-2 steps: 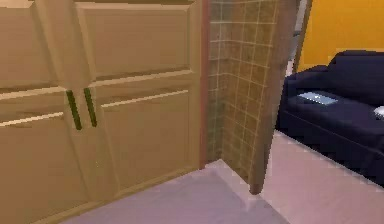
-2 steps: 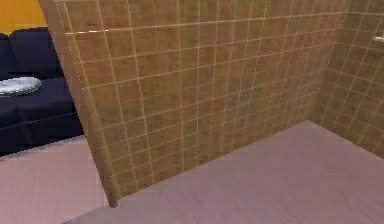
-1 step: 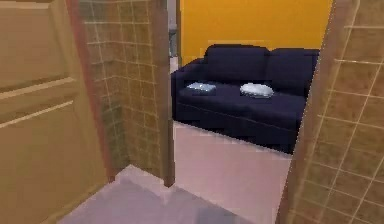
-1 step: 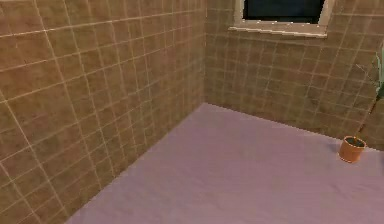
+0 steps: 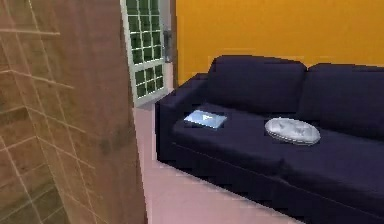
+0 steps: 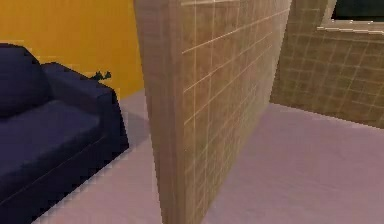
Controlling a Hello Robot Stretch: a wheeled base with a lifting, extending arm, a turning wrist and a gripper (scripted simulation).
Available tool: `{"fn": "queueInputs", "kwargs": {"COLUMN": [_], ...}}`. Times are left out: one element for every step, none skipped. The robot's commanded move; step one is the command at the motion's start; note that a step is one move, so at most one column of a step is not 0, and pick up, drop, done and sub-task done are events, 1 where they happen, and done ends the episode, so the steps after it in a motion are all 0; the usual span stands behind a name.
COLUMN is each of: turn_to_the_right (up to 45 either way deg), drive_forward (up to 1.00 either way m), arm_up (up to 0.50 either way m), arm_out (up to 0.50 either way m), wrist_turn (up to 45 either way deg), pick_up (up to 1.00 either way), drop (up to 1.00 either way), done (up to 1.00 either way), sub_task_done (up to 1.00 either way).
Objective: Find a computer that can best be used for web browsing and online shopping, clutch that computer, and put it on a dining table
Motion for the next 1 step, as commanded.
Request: {"fn": "queueInputs", "kwargs": {"turn_to_the_right": [6.0], "drive_forward": [0.0], "arm_up": [0.0], "arm_out": [0.0], "wrist_turn": [0.0], "pick_up": [0.0], "drop": [0.0], "done": [0.0], "sub_task_done": [0.0]}}
